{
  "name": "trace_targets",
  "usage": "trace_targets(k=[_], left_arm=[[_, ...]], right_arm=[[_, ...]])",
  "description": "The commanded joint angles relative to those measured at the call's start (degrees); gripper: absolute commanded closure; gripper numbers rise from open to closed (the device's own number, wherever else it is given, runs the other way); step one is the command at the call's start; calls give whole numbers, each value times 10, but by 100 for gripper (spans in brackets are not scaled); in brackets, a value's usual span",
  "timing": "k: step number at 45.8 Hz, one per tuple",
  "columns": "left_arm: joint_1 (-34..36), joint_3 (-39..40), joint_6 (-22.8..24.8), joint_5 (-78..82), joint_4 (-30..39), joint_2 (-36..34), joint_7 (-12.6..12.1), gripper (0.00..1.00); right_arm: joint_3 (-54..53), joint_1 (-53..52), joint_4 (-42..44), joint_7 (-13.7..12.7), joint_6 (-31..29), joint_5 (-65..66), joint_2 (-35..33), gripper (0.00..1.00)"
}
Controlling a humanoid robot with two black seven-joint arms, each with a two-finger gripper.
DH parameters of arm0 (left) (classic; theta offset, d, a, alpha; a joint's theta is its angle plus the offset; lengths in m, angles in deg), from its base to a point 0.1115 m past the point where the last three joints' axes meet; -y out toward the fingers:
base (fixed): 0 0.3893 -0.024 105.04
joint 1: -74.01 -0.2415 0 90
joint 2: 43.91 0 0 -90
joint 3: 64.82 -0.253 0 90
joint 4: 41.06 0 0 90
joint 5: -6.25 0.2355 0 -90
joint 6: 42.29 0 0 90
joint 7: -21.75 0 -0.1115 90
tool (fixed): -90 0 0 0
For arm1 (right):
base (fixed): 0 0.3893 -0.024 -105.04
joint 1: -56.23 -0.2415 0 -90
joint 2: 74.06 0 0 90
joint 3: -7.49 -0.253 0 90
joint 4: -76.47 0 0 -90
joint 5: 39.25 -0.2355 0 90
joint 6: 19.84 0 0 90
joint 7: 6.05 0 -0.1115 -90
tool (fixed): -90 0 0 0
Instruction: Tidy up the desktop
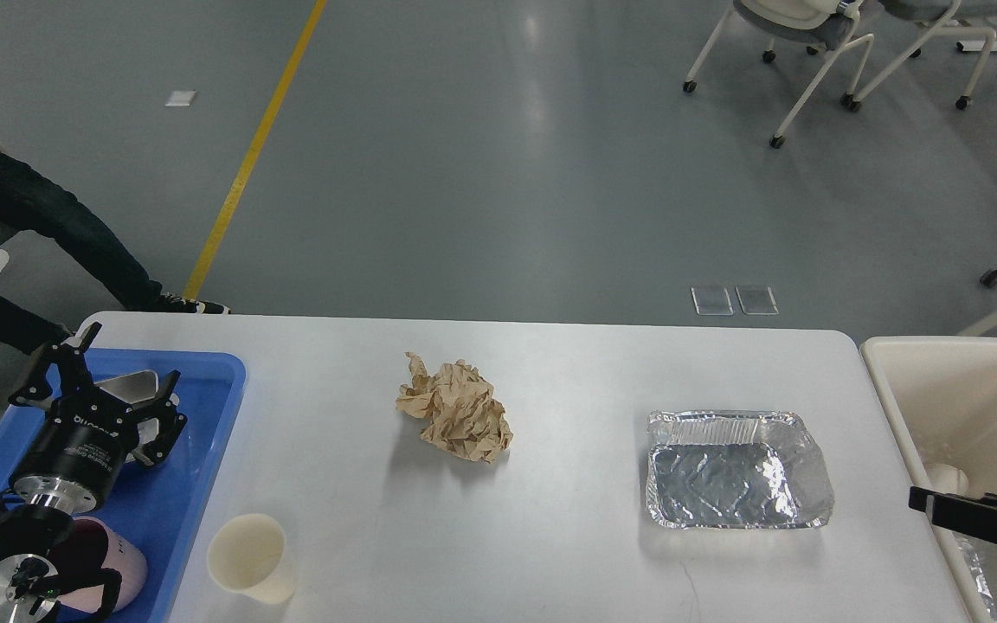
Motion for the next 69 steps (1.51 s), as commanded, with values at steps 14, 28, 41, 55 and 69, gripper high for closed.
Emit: trace_targets(k=[14, 28, 41, 55, 69], left_arm=[[-1, -23, -1, 1, 1, -1, 0, 3], [-1, -26, -8, 1, 0, -1, -1, 3], [-2, -29, -8, 1, 0, -2, -1, 3], [-2, -34, -8, 1, 0, -3, -1, 3], [-3, -35, -8, 1, 0, -3, 0, 3]], right_arm=[[11, -56, 228, 3, -35, 54, 226, 0], [65, -104, 308, 5, -35, 48, 303, 0], [70, -104, 389, 5, -48, 46, 372, 0], [107, -116, 393, 6, -48, 47, 395, 47], [112, -119, 395, 6, -51, 44, 399, 100]])
